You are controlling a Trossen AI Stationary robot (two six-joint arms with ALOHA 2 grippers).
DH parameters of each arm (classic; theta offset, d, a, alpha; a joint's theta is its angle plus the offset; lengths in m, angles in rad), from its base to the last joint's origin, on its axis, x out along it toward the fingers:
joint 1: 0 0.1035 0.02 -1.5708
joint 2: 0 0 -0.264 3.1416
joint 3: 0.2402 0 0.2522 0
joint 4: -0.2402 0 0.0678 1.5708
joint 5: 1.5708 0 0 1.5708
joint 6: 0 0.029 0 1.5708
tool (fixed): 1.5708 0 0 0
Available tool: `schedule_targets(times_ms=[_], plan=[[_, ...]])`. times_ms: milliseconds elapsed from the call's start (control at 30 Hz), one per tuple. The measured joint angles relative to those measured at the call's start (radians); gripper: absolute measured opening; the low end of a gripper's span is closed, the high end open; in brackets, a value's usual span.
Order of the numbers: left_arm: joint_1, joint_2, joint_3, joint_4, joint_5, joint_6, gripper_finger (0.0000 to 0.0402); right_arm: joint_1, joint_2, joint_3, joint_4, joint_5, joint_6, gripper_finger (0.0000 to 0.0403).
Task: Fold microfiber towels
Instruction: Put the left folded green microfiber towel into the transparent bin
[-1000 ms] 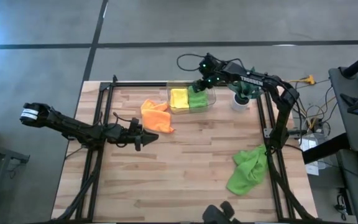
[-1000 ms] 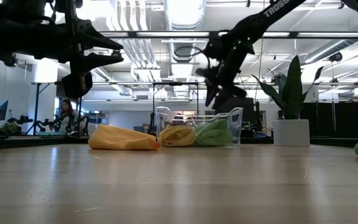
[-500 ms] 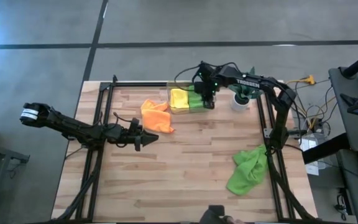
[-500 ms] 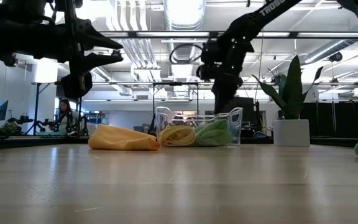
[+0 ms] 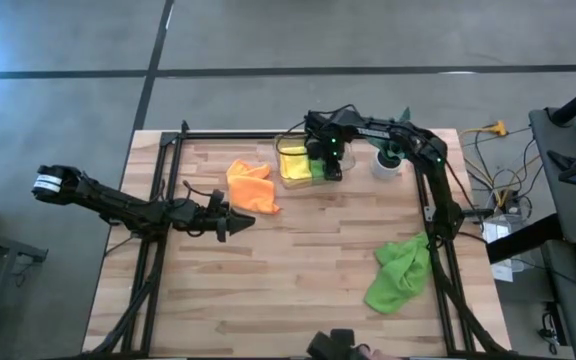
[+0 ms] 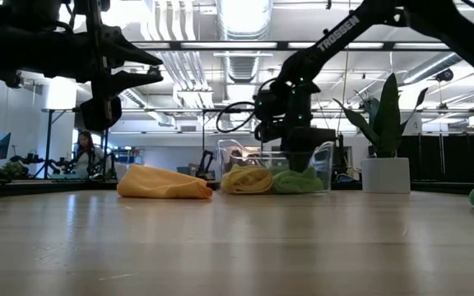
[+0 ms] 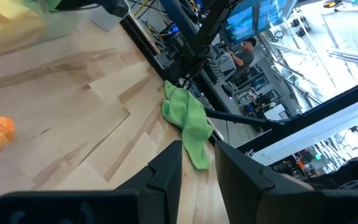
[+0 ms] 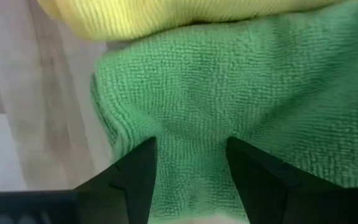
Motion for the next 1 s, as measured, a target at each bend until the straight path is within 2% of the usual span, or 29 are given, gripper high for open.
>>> schedule_targets(times_ms=[100,333,500,567,667,867,1000], plan=[[0.000,0.000,0.000,0.000,0.000,0.000,0.0081,0.000,0.012,0.064,-0.044,0.015,0.001,0.0191],[0.000,0.007,-0.001,0.000,-0.018,0.005,0.0081,-0.016,-0.039,0.161,-0.015,0.022,-0.031,0.0192],[0.000,0.024,-0.003,0.001,-0.018,0.003,0.0081,-0.023,0.000,0.186,-0.001,0.031,-0.168,0.0192],[0.000,0.027,-0.003,-0.002,-0.018,0.002,0.0081,-0.022,0.022,0.195,0.015,0.067,-0.187,0.0192],[0.000,0.026,-0.003,0.001,-0.018,0.002,0.0081,-0.024,0.063,0.210,0.036,0.132,-0.177,0.0192],[0.000,0.026,-0.003,0.001,-0.017,-0.001,0.0081,-0.033,0.162,0.267,-0.038,0.150,-0.138,0.0192],[0.000,0.025,0.000,0.001,-0.015,-0.002,0.0081,-0.029,0.179,0.310,-0.045,0.223,-0.066,0.0192]])
